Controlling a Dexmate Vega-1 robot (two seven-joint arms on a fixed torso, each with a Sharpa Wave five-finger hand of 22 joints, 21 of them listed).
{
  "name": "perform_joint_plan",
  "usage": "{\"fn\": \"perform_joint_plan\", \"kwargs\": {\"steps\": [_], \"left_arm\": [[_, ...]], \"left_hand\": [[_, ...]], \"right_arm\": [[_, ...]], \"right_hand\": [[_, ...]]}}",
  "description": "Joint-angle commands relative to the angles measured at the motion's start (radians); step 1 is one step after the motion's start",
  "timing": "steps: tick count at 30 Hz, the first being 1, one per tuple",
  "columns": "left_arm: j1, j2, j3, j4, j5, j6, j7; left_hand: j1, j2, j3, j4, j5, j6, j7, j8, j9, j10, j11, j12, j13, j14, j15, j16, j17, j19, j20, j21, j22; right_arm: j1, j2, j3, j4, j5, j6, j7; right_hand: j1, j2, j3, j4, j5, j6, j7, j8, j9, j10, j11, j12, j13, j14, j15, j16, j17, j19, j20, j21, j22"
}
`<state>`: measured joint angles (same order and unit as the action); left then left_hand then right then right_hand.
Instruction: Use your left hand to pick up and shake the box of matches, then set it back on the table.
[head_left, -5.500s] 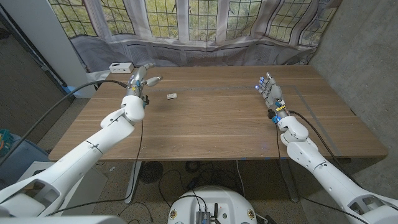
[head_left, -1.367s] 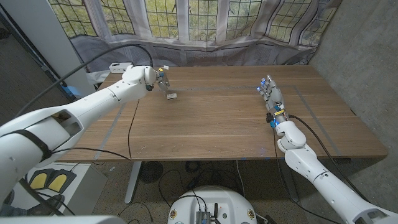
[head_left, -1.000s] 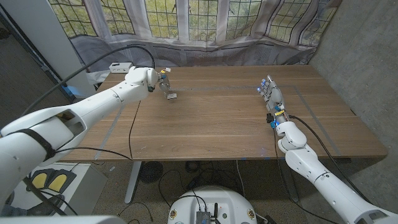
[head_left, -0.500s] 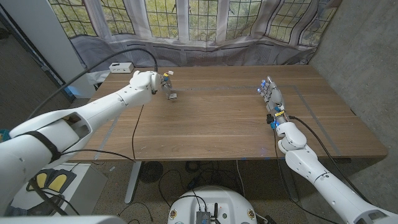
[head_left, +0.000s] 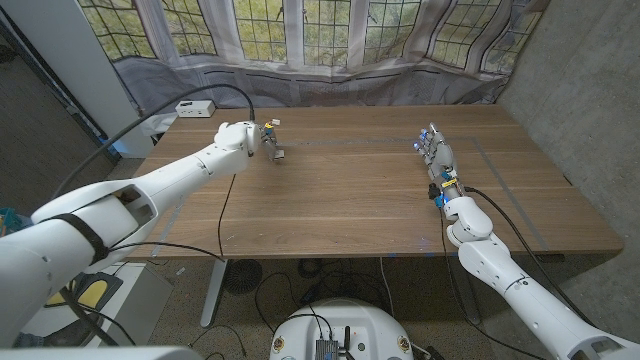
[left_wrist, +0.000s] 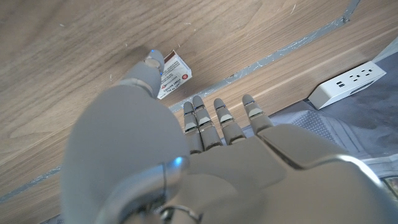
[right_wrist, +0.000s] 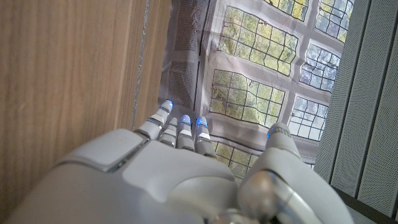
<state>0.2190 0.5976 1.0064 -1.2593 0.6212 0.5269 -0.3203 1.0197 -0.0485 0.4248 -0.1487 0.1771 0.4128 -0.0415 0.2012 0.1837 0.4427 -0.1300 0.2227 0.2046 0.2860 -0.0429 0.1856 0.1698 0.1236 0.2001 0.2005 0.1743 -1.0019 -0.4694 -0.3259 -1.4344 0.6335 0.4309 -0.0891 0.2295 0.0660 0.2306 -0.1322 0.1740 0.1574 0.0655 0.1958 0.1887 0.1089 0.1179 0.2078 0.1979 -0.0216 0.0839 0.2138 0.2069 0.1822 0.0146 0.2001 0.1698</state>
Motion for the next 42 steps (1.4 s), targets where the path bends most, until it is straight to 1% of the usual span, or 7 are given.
{"fn": "perform_joint_plan", "kwargs": {"steps": [1, 5, 19, 22, 28, 37, 42], "left_arm": [[0.018, -0.022, -0.002, 0.041, -0.03, 0.004, 0.094], [0.015, -0.02, 0.005, 0.045, -0.039, -0.002, 0.088], [0.038, -0.014, -0.005, 0.031, -0.071, 0.002, 0.134], [0.044, -0.013, -0.009, 0.029, -0.08, 0.002, 0.144], [0.052, -0.017, -0.012, 0.034, -0.096, -0.002, 0.16], [0.063, -0.026, -0.016, 0.048, -0.124, -0.003, 0.18], [0.073, -0.03, -0.025, 0.046, -0.142, 0.006, 0.201]], "left_hand": [[0.001, 0.017, -0.005, 0.0, -0.001, 0.031, 0.0, 0.01, 0.004, 0.028, -0.004, 0.015, 0.003, 0.02, 0.001, 0.011, 0.002, 0.02, 0.005, 0.009, 0.005], [0.001, 0.019, -0.007, -0.001, -0.001, 0.043, -0.001, 0.012, 0.004, 0.039, 0.001, 0.017, 0.003, 0.03, -0.001, 0.013, 0.002, 0.024, 0.004, 0.009, 0.005], [0.009, 0.028, -0.009, -0.005, -0.001, 0.089, -0.012, 0.02, 0.004, 0.079, -0.01, 0.027, 0.003, 0.043, -0.006, 0.012, 0.001, 0.031, 0.008, 0.008, 0.005], [0.013, 0.031, -0.01, -0.006, -0.001, 0.102, -0.015, 0.022, 0.003, 0.096, -0.018, 0.031, 0.003, 0.052, -0.008, 0.014, 0.001, 0.036, 0.01, 0.008, 0.005], [0.015, 0.033, -0.012, -0.007, -0.001, 0.114, -0.019, 0.023, 0.003, 0.1, -0.016, 0.03, 0.003, 0.06, -0.009, 0.015, 0.001, 0.04, 0.011, 0.008, 0.005], [0.02, 0.044, -0.018, -0.007, -0.001, 0.183, -0.017, 0.034, 0.004, 0.162, -0.012, 0.044, 0.003, 0.092, -0.014, 0.018, 0.001, 0.055, 0.011, 0.009, 0.005], [0.027, 0.049, -0.021, -0.008, -0.001, 0.22, -0.021, 0.039, 0.003, 0.199, -0.022, 0.051, 0.003, 0.109, -0.018, 0.02, 0.0, 0.063, 0.011, 0.009, 0.005]], "right_arm": [[0.006, 0.0, -0.003, 0.006, -0.006, 0.003, 0.004], [0.007, 0.001, -0.003, 0.004, -0.002, -0.002, 0.003], [0.008, 0.002, -0.004, 0.001, 0.001, -0.003, 0.006], [0.009, 0.002, -0.006, 0.005, -0.003, 0.003, 0.011], [0.009, 0.004, -0.008, 0.01, -0.003, 0.006, 0.014], [0.01, 0.007, -0.008, 0.015, -0.002, 0.011, 0.014], [0.015, 0.01, -0.01, 0.023, -0.003, 0.015, 0.019]], "right_hand": [[0.009, 0.0, 0.002, -0.004, 0.002, 0.006, -0.006, 0.002, 0.001, 0.005, -0.001, -0.001, 0.001, 0.004, 0.005, -0.002, 0.005, 0.006, 0.005, -0.004, 0.004], [0.009, 0.0, 0.002, -0.004, 0.002, 0.006, -0.005, 0.002, 0.001, 0.005, -0.002, -0.001, 0.001, 0.004, 0.005, -0.002, 0.005, 0.006, 0.005, -0.004, 0.004], [0.009, -0.001, 0.001, -0.004, 0.002, 0.01, -0.009, 0.003, 0.001, 0.007, -0.004, -0.001, 0.002, 0.004, 0.006, -0.002, 0.005, 0.006, 0.004, -0.004, 0.004], [0.009, -0.001, 0.001, -0.004, 0.002, 0.011, -0.01, 0.003, 0.001, 0.007, -0.004, -0.001, 0.002, 0.004, 0.006, -0.002, 0.006, 0.006, 0.005, -0.004, 0.004], [0.009, -0.001, 0.001, -0.004, 0.002, 0.013, -0.011, 0.004, 0.001, 0.01, -0.004, 0.0, 0.002, 0.005, 0.004, -0.002, 0.006, 0.006, 0.005, -0.004, 0.004], [0.009, -0.001, 0.001, -0.004, 0.002, 0.014, -0.012, 0.004, 0.001, 0.011, -0.005, 0.0, 0.002, 0.008, 0.006, -0.001, 0.006, 0.005, 0.007, -0.004, 0.004], [0.008, -0.001, 0.001, -0.004, 0.002, 0.016, -0.013, 0.005, 0.001, 0.016, -0.006, 0.002, 0.002, 0.009, 0.006, -0.001, 0.006, 0.004, 0.009, -0.004, 0.004]]}}
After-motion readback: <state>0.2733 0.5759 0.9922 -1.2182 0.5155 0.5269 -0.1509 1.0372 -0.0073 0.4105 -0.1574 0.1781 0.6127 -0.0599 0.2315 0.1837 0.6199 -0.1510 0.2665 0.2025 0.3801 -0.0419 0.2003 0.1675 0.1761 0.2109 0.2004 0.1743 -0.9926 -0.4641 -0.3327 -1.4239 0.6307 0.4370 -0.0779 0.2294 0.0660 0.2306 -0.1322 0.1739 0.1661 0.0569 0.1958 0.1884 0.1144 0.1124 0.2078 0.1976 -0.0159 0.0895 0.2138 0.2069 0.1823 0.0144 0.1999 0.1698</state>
